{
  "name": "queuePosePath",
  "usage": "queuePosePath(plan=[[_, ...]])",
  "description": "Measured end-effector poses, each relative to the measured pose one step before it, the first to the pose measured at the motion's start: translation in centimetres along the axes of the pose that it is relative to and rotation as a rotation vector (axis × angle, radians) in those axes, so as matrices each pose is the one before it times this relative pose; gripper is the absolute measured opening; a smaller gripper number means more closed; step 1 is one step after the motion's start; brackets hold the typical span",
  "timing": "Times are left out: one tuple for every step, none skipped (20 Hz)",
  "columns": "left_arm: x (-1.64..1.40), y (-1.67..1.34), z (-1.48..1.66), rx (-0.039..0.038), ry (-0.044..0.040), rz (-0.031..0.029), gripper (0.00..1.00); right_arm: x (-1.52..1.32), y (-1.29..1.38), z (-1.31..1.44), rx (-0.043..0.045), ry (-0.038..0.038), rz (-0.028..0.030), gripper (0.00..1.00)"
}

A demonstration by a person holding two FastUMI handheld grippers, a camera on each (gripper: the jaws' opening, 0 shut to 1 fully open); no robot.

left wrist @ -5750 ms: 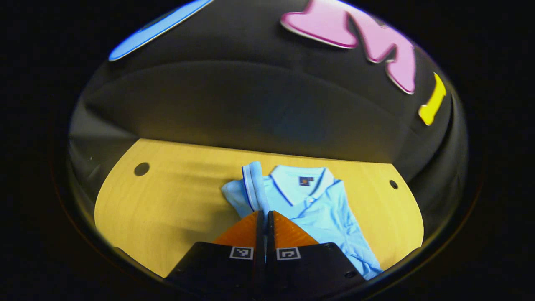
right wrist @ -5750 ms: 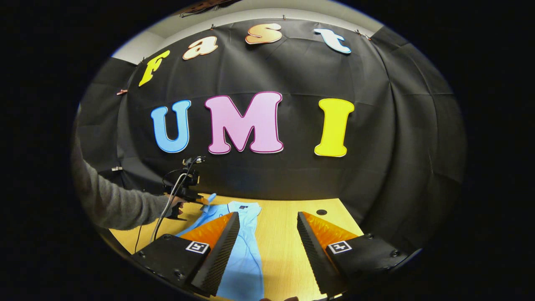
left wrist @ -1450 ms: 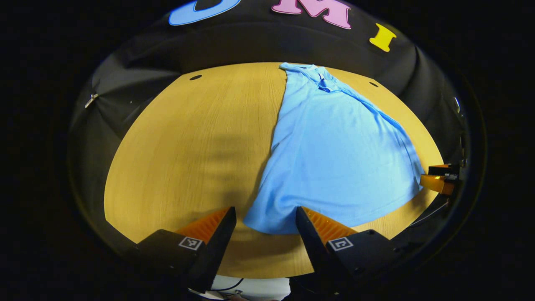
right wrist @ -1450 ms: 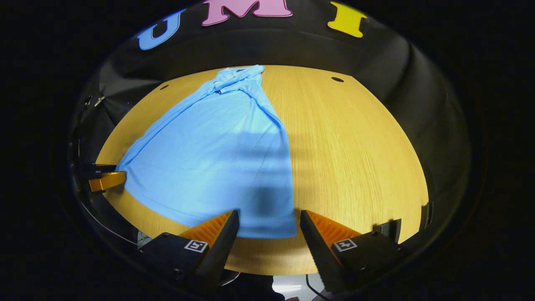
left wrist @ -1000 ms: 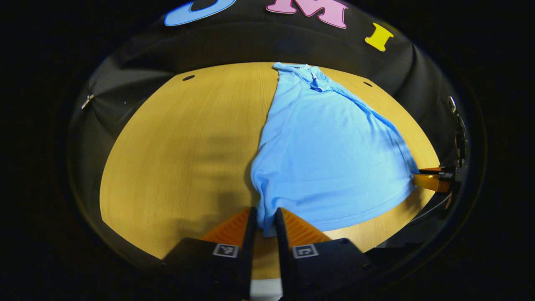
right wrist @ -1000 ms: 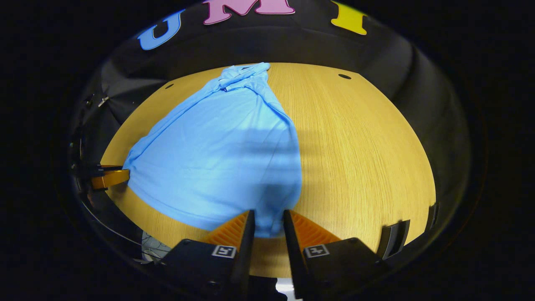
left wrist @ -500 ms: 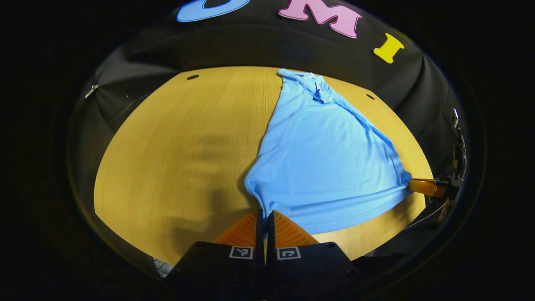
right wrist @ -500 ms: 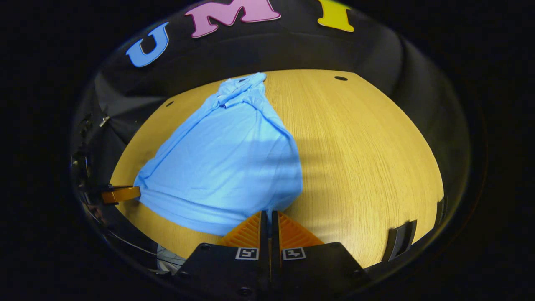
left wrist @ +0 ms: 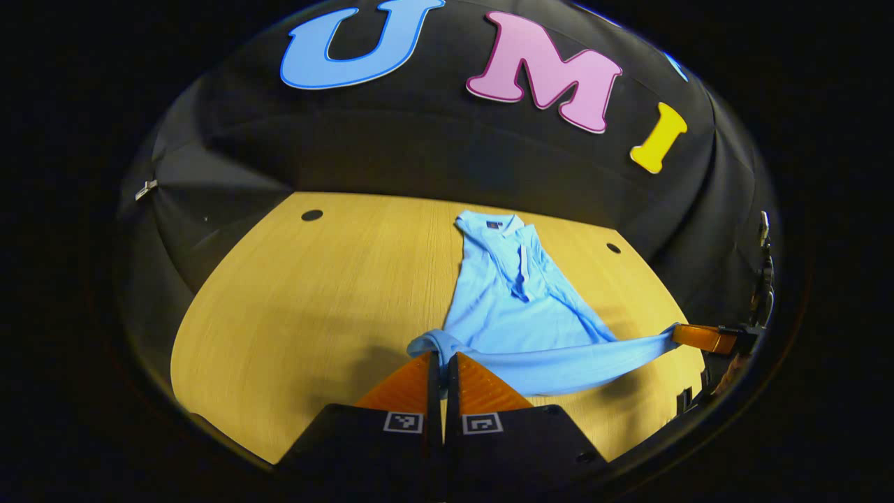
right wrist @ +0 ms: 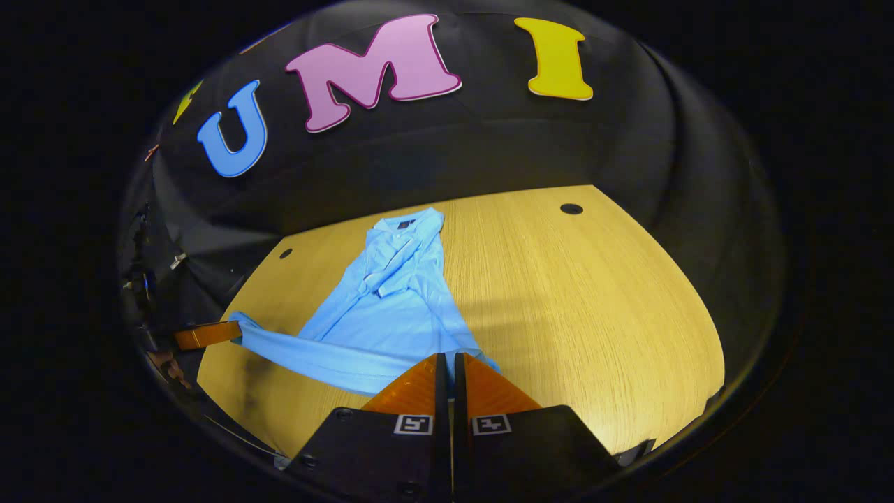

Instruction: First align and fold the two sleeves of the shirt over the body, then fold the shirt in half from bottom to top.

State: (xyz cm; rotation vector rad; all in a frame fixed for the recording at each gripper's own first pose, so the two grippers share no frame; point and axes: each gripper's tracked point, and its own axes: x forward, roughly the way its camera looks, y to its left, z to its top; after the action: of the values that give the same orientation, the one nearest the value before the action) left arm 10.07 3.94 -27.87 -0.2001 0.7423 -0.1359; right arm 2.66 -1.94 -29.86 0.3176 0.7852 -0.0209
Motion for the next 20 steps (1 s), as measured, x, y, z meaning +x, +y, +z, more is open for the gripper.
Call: queuePosePath(plan=[[0.828, 0.011, 1.531, -0.00617, -0.02007, 0.00109, 0.06, 0.902, -0.173, 1.586, 0.0027, -0.02254, -0.00063, 0.06], [1.069, -0.03, 1.476, -0.00592, -0.01992, -0.0007, 0.06, 1.032, -0.101, 1.649, 0.00027, -0.02301, -0.00079, 0.06], [1.034, -0.072, 1.525, -0.00178, -0.02114, -0.00087, 0.06, 1.156, -0.049, 1.443, -0.00169, -0.01896, 0.00186, 0.05], [1.272, -0.018, 1.349, 0.00284, -0.02051, 0.00383, 0.06, 1.173, -0.071, 1.315, -0.00497, -0.01694, 0.00156, 0.05], [1.419, -0.023, 1.3, 0.00629, -0.0154, 0.00436, 0.06, 1.313, 0.036, 1.185, -0.00741, -0.01498, 0.0004, 0.05], [1.411, -0.023, 1.039, 0.00965, -0.01451, 0.00638, 0.06, 1.388, 0.057, 1.128, -0.00326, -0.01692, 0.00029, 0.06], [1.43, -0.071, 1.019, 0.00859, -0.01303, 0.00788, 0.06, 1.291, 0.0, 1.039, -0.00035, -0.01573, -0.00015, 0.05], [1.326, 0.022, 0.991, 0.00681, -0.01385, 0.00831, 0.06, 1.61, 0.022, 1.036, 0.00247, -0.01439, 0.00088, 0.05], [1.387, -0.014, 1.044, 0.0009, -0.01925, 0.00821, 0.06, 1.597, -0.065, 0.954, 0.0016, -0.01479, -0.00172, 0.05], [1.598, 0.015, 0.937, -0.00255, -0.01944, 0.00735, 0.06, 1.816, -0.139, 1.003, 0.00334, -0.01909, -0.00039, 0.05], [1.444, 0.023, 0.877, 0.00079, -0.02466, 0.00557, 0.06, 1.657, -0.186, 1.018, 0.00446, -0.01458, -0.00157, 0.05], [1.693, 0.053, 0.874, 0.00354, -0.02523, 0.00624, 0.06, 1.794, -0.141, 0.911, 0.00637, -0.0164, 0.00092, 0.05], [1.596, -0.027, 0.762, 0.00661, -0.0225, 0.0049, 0.11, 1.676, -0.134, 0.829, 0.00471, -0.01823, -0.00114, 0.05], [1.52, -0.026, 0.572, 0.00636, -0.0168, 0.0034, 0.06, 1.646, -0.032, 0.715, 0.00007, -0.01331, 0.00138, 0.05], [1.464, -0.084, 0.39, 0.00453, -0.01443, 0.00567, 0.06, 1.742, -0.084, 0.631, -0.00538, -0.01359, 0.00052, 0.05], [1.358, 0.023, 0.295, 0.00297, -0.0144, 0.00773, 0.06, 1.473, 0.037, 0.352, -0.00927, -0.00945, 0.00288, 0.05], [1.281, -0.039, 0.234, 0.00137, -0.01619, 0.00594, 0.06, 1.531, 0.019, 0.203, -0.0118, -0.01011, 0.00124, 0.05], [1.361, -0.001, -0.041, 0.00245, -0.01482, 0.00688, 0.06, 1.443, -0.01, 0.105, -0.01408, -0.01019, 0.00142, 0.06], [1.255, 0.177, -0.12, 0.00326, -0.01071, 0.00857, 0.01, 1.392, -0.128, -0.055, -0.01426, -0.00735, -0.00205, 0.06], [1.051, 0.089, -0.194, 0.00163, -0.00868, 0.00658, 0.06, 1.227, -0.015, -0.186, -0.0115, -0.00637, -0.00041, 0.05]])
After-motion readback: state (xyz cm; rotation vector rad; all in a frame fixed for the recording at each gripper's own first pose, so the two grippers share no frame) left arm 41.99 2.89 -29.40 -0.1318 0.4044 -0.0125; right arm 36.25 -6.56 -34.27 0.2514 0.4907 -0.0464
